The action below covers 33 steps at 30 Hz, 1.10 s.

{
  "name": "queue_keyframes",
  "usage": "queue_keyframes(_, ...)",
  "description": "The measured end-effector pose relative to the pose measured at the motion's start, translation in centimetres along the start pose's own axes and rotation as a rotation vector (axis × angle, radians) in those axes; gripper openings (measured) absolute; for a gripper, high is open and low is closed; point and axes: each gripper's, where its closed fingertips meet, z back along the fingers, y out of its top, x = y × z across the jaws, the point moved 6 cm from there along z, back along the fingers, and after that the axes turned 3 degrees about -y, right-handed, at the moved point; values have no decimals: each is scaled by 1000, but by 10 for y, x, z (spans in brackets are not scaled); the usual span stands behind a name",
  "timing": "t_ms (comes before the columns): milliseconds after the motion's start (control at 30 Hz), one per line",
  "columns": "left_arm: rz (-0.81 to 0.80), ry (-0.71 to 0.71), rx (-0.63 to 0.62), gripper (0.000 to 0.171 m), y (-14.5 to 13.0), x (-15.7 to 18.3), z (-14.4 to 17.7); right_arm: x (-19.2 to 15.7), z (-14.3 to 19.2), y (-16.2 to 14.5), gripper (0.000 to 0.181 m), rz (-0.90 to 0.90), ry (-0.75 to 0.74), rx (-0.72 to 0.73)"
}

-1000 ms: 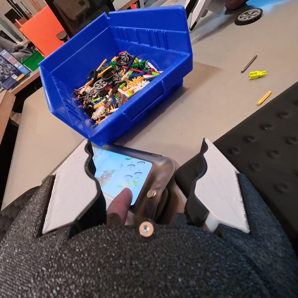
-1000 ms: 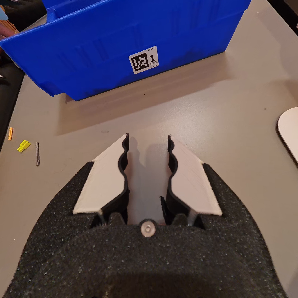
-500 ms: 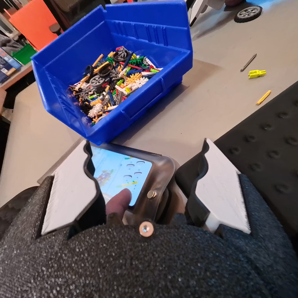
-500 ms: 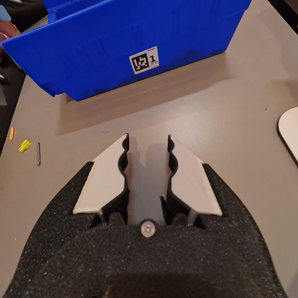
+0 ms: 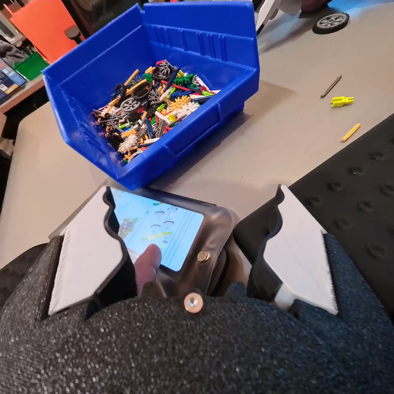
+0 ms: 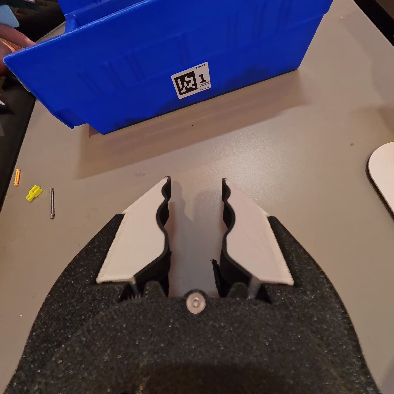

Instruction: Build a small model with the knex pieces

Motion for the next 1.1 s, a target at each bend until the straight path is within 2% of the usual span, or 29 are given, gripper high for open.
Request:
queue_keyframes(267,9,45,76,141,2,-2,12,0,0,0,48,2,-2,0)
queue_keyframes(533,23,59,84,136,0,-1,22,-1,1,1,48,11,-12,-3)
queue_keyframes(700,10,88,126,128,8,-1,32,-11,11,19,48,53,-26,33)
queue_keyframes(833,-19,73,170,113,20,3,38,-35,31,51,48,149,-51,86)
queue_keyframes(933,-35,-36,179,94,30,20,37,-61,45,73,48,234,-71,106)
queue_keyframes(1000,-33,-108,178,91,39,31,34,-81,50,80,48,284,-68,102)
queue_keyframes(1100,-87,-193,183,75,53,50,28,-112,51,74,48,332,-17,76)
